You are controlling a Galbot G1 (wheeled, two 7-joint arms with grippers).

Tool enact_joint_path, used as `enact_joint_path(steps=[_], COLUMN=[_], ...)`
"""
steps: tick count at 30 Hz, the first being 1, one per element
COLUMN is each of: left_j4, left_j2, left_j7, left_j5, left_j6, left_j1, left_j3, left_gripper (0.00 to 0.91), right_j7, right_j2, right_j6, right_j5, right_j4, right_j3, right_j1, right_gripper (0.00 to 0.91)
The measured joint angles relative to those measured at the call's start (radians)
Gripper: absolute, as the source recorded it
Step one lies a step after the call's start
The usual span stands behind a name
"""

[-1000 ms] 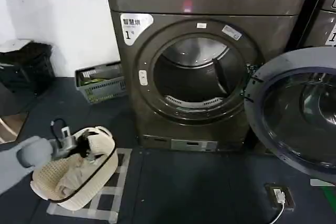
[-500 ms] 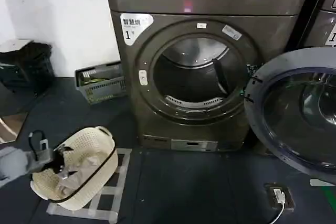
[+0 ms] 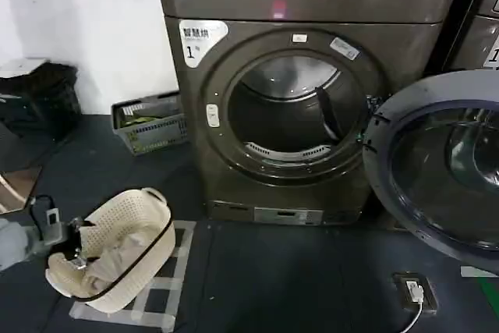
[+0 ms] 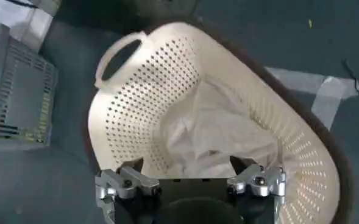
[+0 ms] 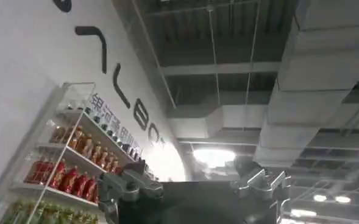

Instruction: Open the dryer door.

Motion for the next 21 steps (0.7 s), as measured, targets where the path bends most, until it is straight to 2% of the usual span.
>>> enact_joint_path(steps=[21], left_j4=[0.029], left_j2=[-0.005], left_j7=[0.035], left_j5=[0.075], left_j6=[-0.017], left_j1=[0.009], left_j3=[-0.013], left_gripper=[0.907], right_j7=[-0.001], right_j2=[-0.001], right_j6=[0.001], right_j5=[0.002], right_j4=[-0.002], right_j3=[0.004], right_j1=[-0.007], right_gripper=[0.907])
